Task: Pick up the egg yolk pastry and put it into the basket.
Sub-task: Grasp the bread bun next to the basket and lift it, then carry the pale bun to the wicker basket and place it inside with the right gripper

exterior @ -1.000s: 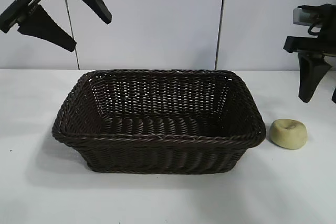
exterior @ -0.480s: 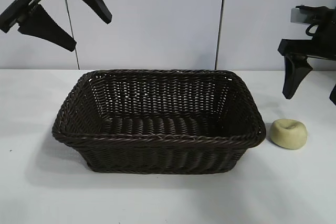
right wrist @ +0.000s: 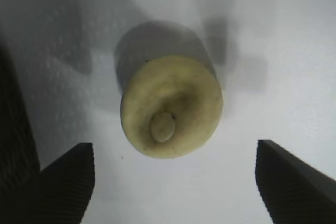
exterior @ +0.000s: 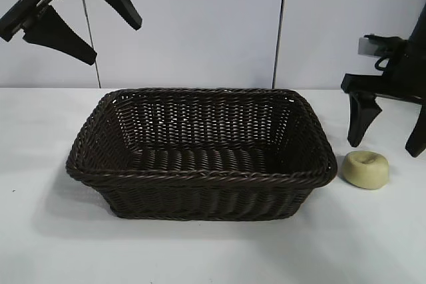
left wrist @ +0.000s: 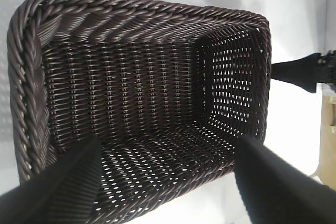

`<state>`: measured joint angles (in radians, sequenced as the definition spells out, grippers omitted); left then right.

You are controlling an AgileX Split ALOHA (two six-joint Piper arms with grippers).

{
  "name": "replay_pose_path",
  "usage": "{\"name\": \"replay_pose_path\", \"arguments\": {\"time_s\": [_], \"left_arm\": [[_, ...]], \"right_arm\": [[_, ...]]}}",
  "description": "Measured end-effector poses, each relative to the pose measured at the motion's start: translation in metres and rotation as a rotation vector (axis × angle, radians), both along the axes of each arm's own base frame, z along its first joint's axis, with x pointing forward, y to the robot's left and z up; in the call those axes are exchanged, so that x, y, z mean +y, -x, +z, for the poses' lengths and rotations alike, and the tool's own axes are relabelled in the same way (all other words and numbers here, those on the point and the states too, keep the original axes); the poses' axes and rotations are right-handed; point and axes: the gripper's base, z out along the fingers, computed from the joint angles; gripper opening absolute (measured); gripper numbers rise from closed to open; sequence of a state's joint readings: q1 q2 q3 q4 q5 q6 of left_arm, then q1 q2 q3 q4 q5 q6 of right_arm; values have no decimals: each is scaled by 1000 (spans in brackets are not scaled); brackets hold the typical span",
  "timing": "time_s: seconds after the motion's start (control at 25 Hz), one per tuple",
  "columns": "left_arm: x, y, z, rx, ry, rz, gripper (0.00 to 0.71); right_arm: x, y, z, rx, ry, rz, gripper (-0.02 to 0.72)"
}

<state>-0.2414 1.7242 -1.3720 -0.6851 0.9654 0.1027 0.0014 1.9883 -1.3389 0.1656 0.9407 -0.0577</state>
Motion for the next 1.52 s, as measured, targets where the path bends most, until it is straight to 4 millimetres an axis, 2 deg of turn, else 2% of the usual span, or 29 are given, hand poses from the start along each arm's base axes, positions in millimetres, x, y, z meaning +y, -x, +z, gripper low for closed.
{"name": "replay_pose_path", "arguments": {"time_s": [0.2, 0.32, 0.4, 0.6, 0.68, 0.84, 0.96, 1.04, 1.2, 1.36, 1.52], "left_arm": [[0, 0, 0, 0, 0, 0, 517], [0, 0, 0, 0, 0, 0, 517], [0, 0, 0, 0, 0, 0, 517], [0, 0, 0, 0, 0, 0, 517], [0, 0, 0, 0, 0, 0, 517], [0, 0, 0, 0, 0, 0, 517], [0, 0, 0, 0, 0, 0, 517], [0, 0, 0, 0, 0, 0, 517], [0, 0, 0, 0, 0, 0, 517], [0, 0, 0, 0, 0, 0, 517], [0, 0, 0, 0, 0, 0, 517]], "right_arm": [[1, -5, -25, 34, -7, -12, 602], [1, -7, -34, 40, -16, -26, 594], [1, -7, -35, 43, -18, -32, 535], [2, -7, -35, 40, -22, -37, 283], [2, -7, -35, 40, -22, -38, 218], [2, -8, -32, 49, -24, -35, 176], [3, -13, -21, 61, -30, -25, 167], [3, -19, -6, 33, -33, -19, 167], [4, -29, 44, -67, -41, -11, 167], [5, -31, 90, -135, -51, 2, 167], [6, -30, 103, -139, -61, 7, 167]]}}
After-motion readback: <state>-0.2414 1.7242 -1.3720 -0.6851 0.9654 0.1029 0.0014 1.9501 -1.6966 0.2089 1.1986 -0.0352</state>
